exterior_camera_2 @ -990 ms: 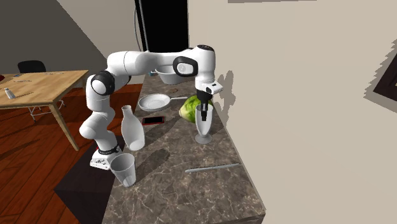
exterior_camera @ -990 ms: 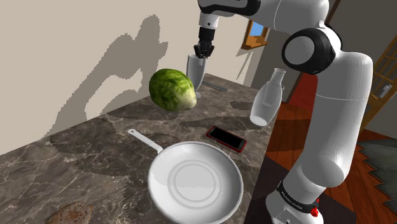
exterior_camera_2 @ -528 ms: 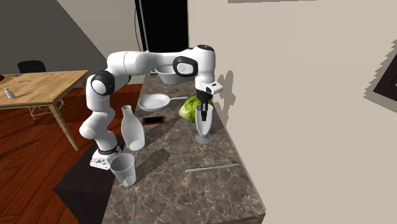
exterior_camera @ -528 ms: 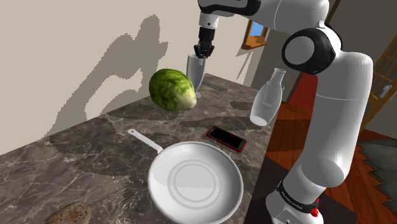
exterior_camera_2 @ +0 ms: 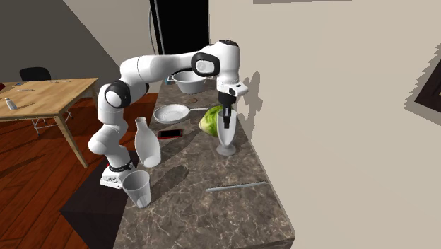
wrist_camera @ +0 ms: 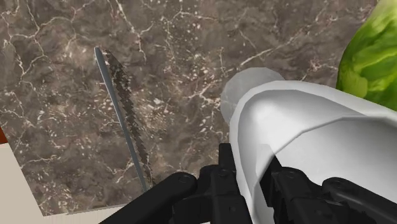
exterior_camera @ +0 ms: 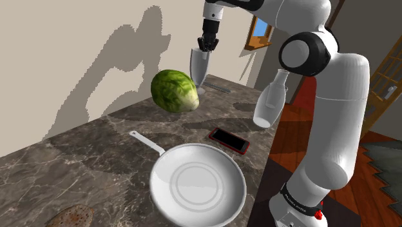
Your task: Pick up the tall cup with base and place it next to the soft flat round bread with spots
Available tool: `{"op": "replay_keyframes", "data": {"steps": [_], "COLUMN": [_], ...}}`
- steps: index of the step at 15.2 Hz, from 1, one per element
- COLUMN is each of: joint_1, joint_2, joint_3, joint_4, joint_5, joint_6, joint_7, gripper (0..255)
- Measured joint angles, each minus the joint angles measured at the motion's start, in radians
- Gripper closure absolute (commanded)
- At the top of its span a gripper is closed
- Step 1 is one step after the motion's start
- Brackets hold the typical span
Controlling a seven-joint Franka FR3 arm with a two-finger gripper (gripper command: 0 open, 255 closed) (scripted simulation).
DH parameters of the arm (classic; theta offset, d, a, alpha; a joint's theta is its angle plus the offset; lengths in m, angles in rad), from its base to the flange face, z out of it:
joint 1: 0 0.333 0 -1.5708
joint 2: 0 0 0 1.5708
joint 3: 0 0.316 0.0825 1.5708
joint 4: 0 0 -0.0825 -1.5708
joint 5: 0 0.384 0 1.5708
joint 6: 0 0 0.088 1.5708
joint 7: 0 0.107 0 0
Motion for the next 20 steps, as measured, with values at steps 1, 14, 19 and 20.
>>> {"op": "replay_keyframes", "data": {"steps": [1,14,19,20], "joint_1": [-0.002,0.094,0.160,0.175], "joint_2": [0.012,-0.167,-0.290,-0.327], "joint_3": [0.000,0.030,0.074,0.086], "joint_4": [0.034,-0.123,-0.287,-0.339], "joint_5": [0.002,-0.028,-0.044,-0.047], "joint_6": [-0.022,-0.042,-0.001,0.014], "joint_7": [0.000,0.113,0.218,0.244], "gripper": [255,255,255,255]}}
